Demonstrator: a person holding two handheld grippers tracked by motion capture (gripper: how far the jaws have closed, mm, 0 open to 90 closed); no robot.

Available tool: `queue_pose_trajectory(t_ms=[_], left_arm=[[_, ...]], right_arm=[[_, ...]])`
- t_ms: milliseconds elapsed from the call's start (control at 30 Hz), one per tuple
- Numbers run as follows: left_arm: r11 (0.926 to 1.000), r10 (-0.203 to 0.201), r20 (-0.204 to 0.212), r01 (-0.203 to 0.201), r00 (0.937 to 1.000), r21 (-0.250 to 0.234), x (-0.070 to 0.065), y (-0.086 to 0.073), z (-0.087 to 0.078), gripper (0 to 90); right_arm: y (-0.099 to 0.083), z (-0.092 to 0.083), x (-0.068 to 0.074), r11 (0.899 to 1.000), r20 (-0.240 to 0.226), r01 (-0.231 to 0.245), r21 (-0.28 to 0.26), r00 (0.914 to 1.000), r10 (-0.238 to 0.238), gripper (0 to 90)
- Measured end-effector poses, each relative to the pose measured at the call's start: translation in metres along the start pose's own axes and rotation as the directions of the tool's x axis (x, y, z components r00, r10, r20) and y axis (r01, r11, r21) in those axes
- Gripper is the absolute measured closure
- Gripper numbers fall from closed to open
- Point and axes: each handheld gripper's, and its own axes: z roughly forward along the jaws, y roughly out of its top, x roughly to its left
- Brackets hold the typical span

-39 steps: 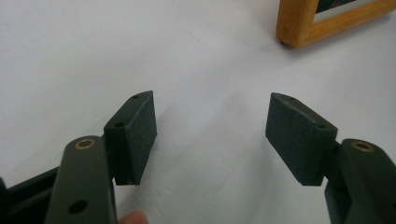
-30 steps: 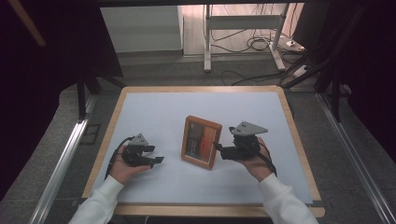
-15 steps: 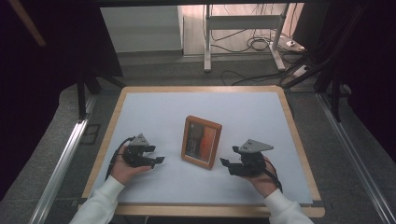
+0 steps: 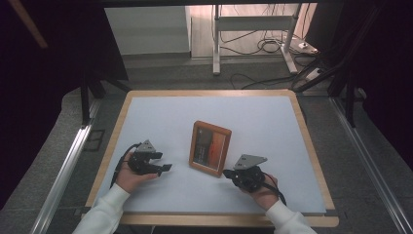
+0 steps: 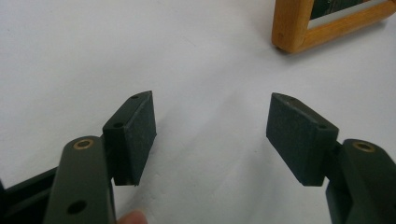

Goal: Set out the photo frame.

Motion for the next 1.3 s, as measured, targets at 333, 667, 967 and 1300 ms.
queue_pose_trajectory(t_ms=[333,667,967,1300], left_arm=[[1.0,0.002,0.0,-0.002,1.0,0.005,0.0,0.0,0.001,32.4],[1.0,0.006,0.001,-0.006,1.0,0.008,0.0,0.0,0.002,32.3],[0.9999,0.006,0.003,-0.006,1.0,0.008,0.0,0.0,0.002,32.2],[0.9999,0.008,0.002,-0.008,1.0,0.008,0.0,0.0,0.002,32.1]], right_arm=[[0.005,0.026,0.009,0.998,-0.024,0.039,0.043,0.999,-0.038,89.3],[0.006,0.037,0.009,0.996,0.003,0.053,0.067,0.9986,-0.054,89.6],[0.005,0.037,0.007,0.997,-0.004,0.049,0.065,0.9988,-0.049,89.6],[0.001,0.035,0.003,0.996,0.004,0.051,0.068,0.9987,-0.052,89.6]])
